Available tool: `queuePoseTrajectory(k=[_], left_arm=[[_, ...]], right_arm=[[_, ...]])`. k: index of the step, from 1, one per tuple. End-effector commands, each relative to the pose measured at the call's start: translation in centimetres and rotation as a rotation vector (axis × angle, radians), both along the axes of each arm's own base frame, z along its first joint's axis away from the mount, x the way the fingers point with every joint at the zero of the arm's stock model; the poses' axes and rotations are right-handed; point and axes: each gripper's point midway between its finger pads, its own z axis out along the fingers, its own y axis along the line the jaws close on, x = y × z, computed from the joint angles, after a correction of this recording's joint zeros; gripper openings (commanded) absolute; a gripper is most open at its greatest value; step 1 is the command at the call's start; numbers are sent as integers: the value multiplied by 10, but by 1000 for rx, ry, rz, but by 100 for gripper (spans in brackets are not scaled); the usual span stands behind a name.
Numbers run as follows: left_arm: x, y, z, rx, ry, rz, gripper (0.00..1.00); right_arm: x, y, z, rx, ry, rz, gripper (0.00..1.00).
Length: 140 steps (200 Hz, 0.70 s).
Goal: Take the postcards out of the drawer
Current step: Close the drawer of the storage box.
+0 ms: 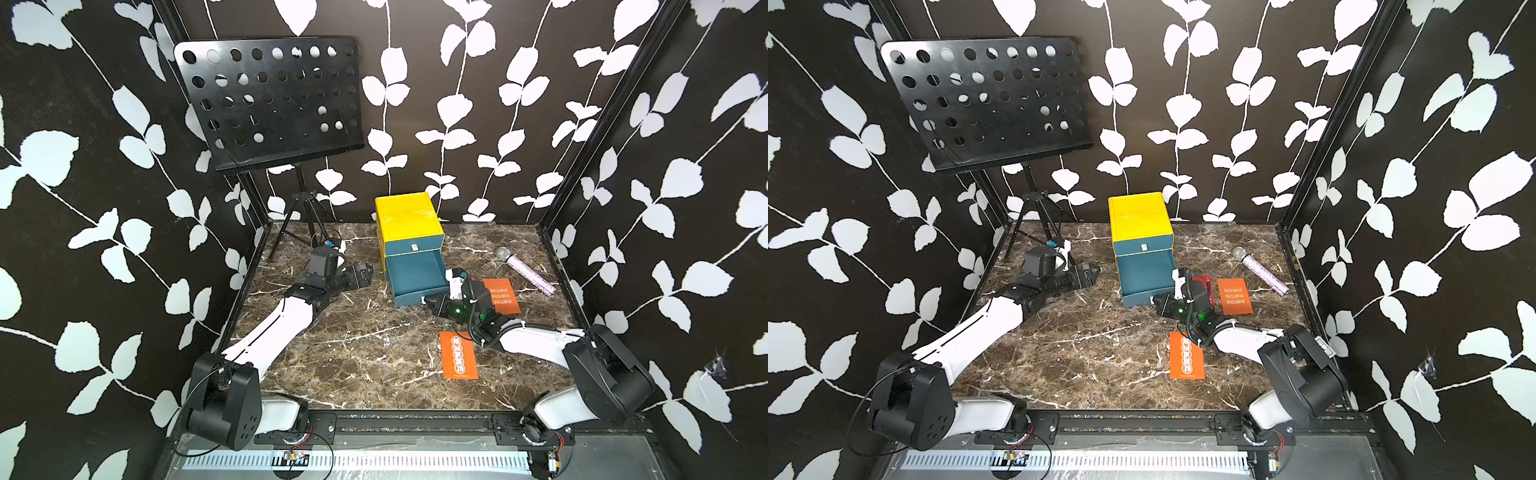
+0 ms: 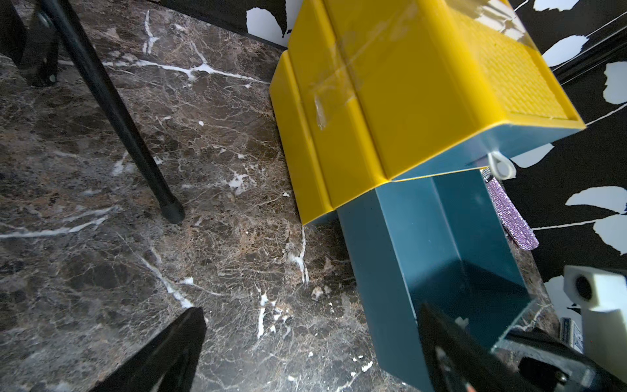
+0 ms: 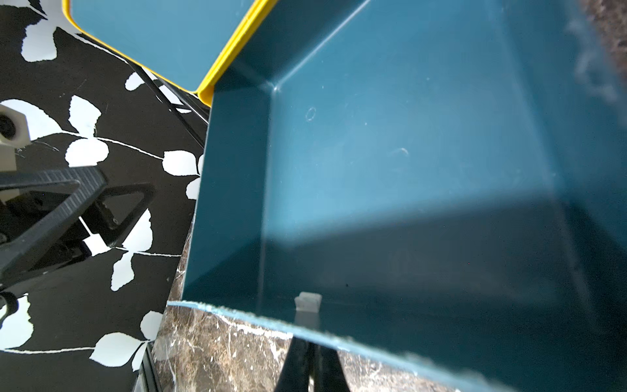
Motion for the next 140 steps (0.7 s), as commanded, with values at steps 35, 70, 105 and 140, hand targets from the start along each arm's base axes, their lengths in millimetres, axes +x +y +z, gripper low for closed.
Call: queuePoseTrajectory(k=[35,70,105,140], left_arm=[[-3,4,0,4,-5,-5,99],[-5,5,-3,6,-2,-10,99],[-5,10,-1,16,-17,-2,99],[1,8,7,2,-34,-6,99]], right_arm=[[40,11,38,-29,-150,-37,5],[68,21,33,-10,-161,-47,5],[92,35,35,37,-188,-34,6],[110,40,36,41,-239,-66,6]])
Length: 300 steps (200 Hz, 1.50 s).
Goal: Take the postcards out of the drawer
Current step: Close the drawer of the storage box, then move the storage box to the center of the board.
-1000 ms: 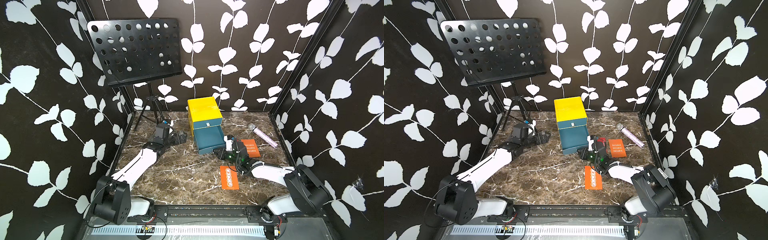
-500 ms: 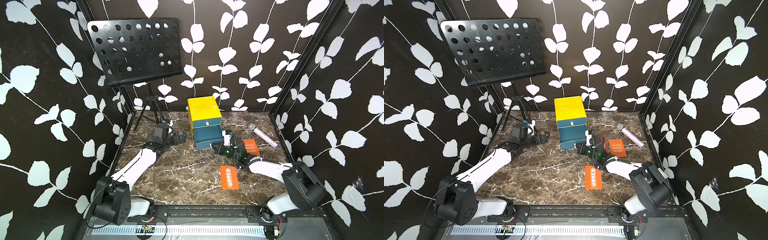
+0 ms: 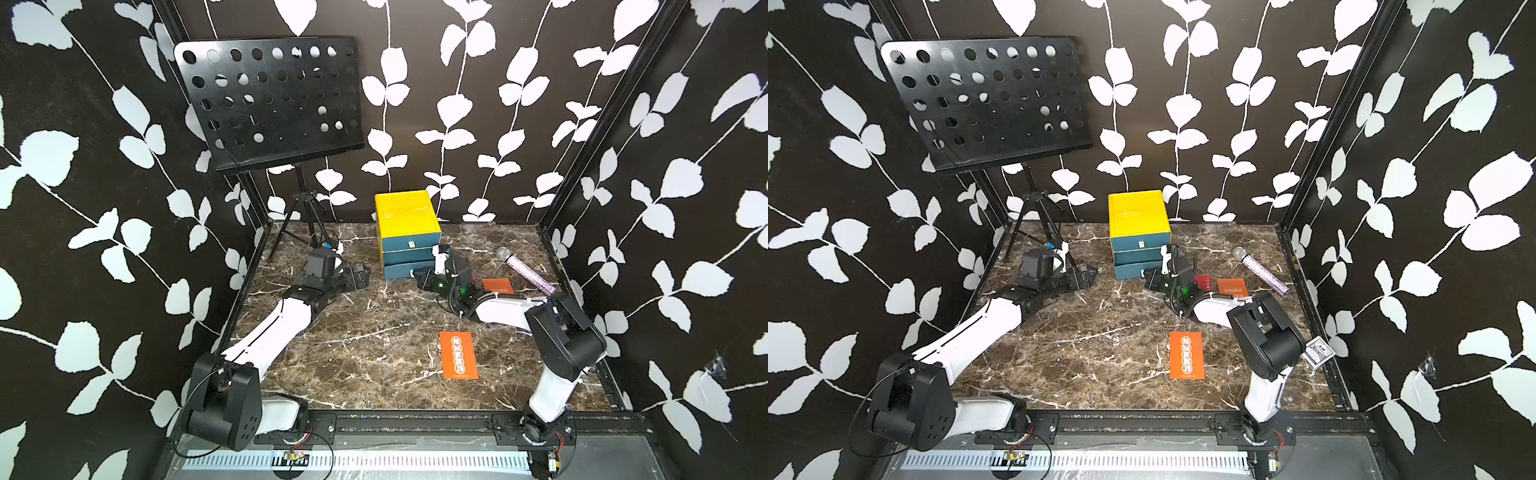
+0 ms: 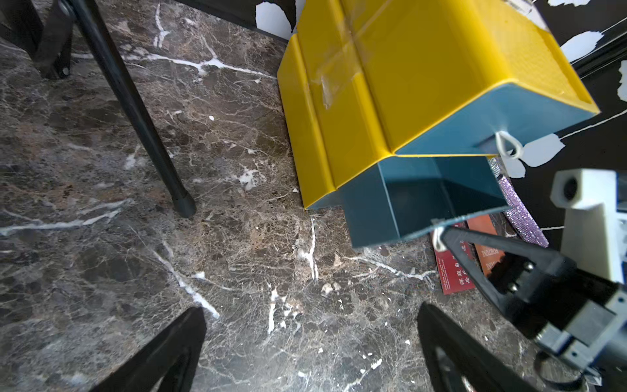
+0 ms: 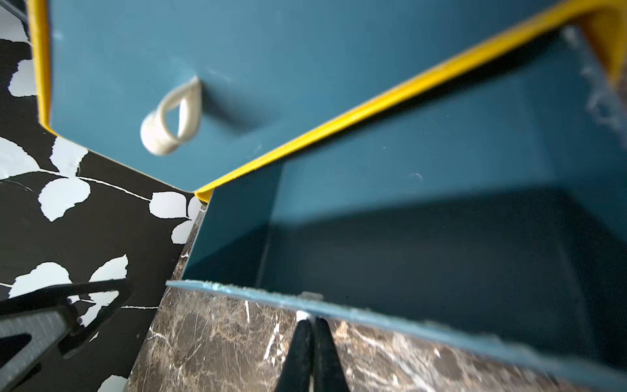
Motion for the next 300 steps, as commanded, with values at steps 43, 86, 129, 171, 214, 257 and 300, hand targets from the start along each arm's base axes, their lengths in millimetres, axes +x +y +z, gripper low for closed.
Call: queuePoseTrajectory(k=[43,86,129,171,214,257,300], left_arm=[[13,-9,26,-64,-63,-15,99],[14,-14,26,-93,-53,-28,99],[12,-12,21,-76,-45,-28,99],[10,-10,19,-52,-42,-31,99],[11,-8,20,-49,-46,-28,99],[14,-9,24,-55,-47,-24,99],[18,-4,28,-26,-51,-2,99]], right_arm=[[43,2,20,84,-145,-114,9],[62,1,22,102,-186,-176,10],[68,4,22,107,-199,-173,21],[50,-10,26,81,-187,-150,37],[11,-44,41,-52,-143,-73,46],[-1,-84,94,-208,-177,-66,60],[35,-111,142,-239,-184,-108,72]])
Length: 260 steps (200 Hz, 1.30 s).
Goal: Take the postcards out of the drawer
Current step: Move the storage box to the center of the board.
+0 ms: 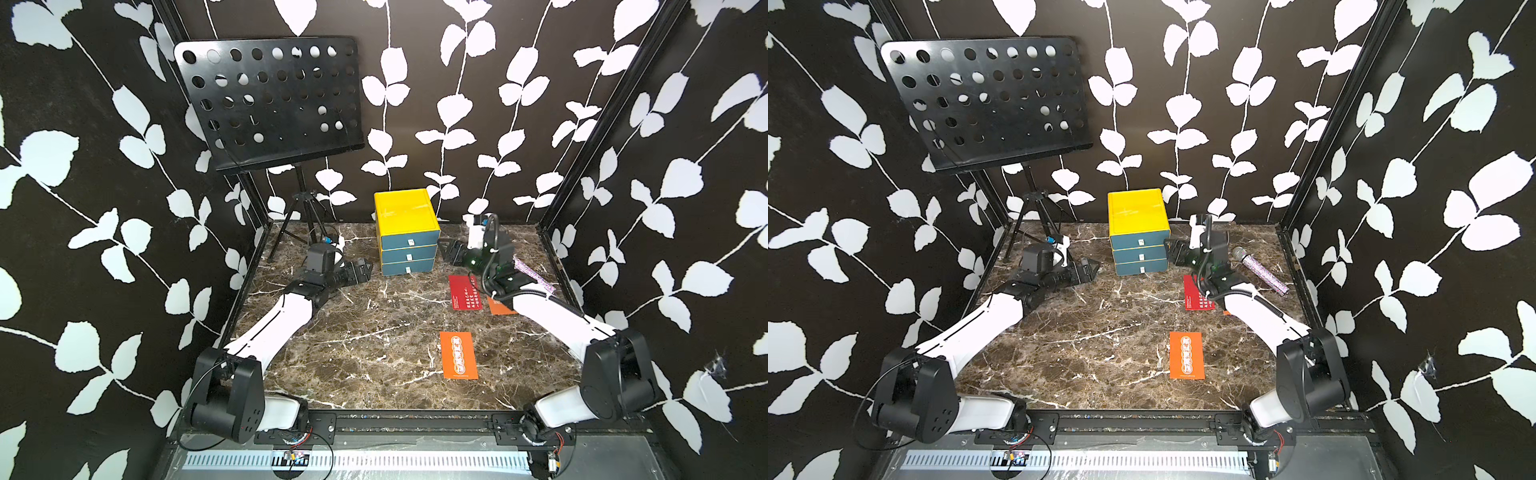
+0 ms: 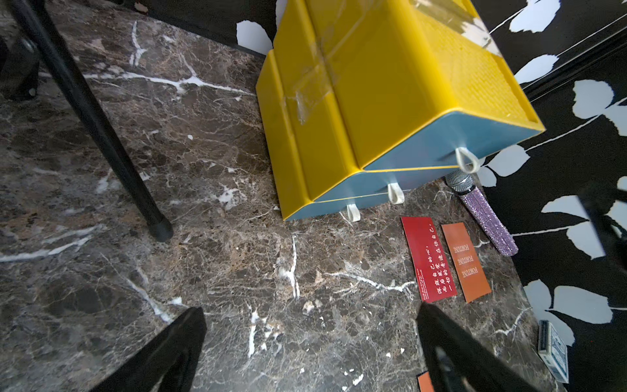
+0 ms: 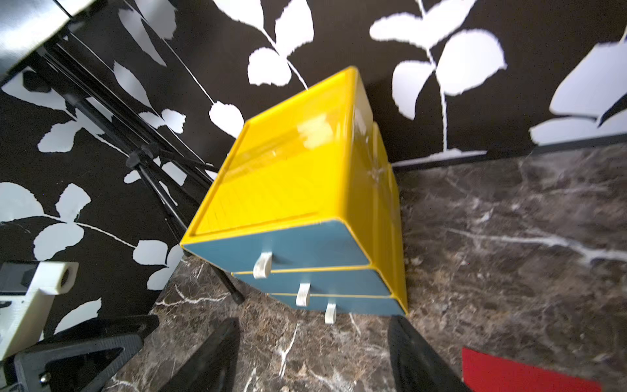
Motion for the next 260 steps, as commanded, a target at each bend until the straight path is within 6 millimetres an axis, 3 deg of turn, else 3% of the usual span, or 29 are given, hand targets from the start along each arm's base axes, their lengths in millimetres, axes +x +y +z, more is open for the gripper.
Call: queuePoseTrajectory(k=[1,10,12,51,84,111,201,260], left_arm=[[4,5,11,26,-19,16,99],[5,7,13,32,-18,22,99],[5,7,13,33,-19,22,99],[5,9,16,35,-25,33,99],[3,10,16,39,-26,35,99],[1,12,18,41,-32,37,99],[-1,18,33,58,-83,48,99],[6,12,60,27,-132,27,99]], right_arm=[[15,-11,3,-67,48,14,72],[26,-9,4,-58,58,36,72],[29,-7,16,-49,36,43,72],[83,6,4,-27,69,90,72],[107,25,-5,16,84,153,71],[114,33,-15,37,111,174,66],[94,55,-56,4,225,264,31],[46,49,-66,-40,277,325,26]])
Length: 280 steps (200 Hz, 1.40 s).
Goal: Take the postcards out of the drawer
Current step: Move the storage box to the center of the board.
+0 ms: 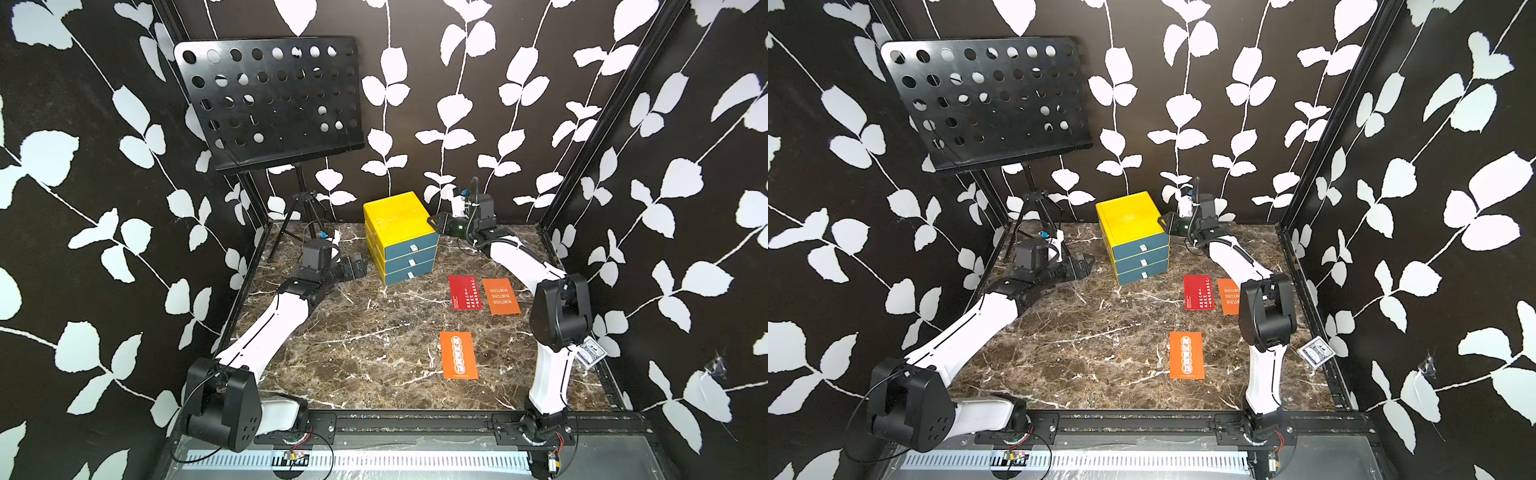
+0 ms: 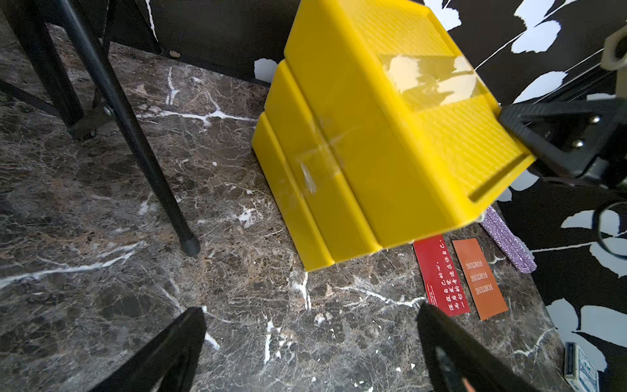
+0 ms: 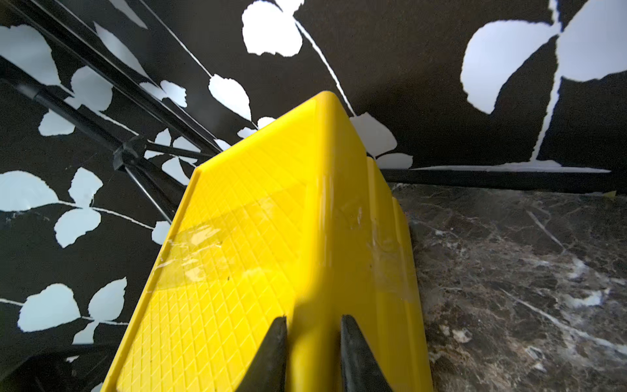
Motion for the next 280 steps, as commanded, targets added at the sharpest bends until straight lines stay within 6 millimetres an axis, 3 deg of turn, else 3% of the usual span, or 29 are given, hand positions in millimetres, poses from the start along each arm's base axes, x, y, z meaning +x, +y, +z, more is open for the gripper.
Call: queuePoseTrajectory(k=[1,35,62,111,126,158,202,248,280], left_arm=[[3,-1,34,-16,-77,-18,99],[9,-13,59,-51,-109,-76,99],[14,-23,71,-101,-109,-106,99],[17,-26,51,-155,-14,-76,99],[15,-23,42,-149,11,-55,99],[9,-14,26,-95,55,-24,99],[5,-8,8,-56,87,-6,99],[14,-13,-1,-73,103,-9,99],[17,-13,-11,-82,117,8,98]], right_arm=[[-42,2,-32,-69,120,84,26],[-74,1,-28,-76,134,139,25],[-94,13,-26,-64,131,189,25],[-94,46,-15,0,94,214,26],[-90,47,-6,15,77,202,35],[-94,37,27,0,11,169,48],[-121,3,50,-44,-56,82,51],[-166,-21,9,-59,0,47,52],[-192,-22,-28,-22,44,36,52]])
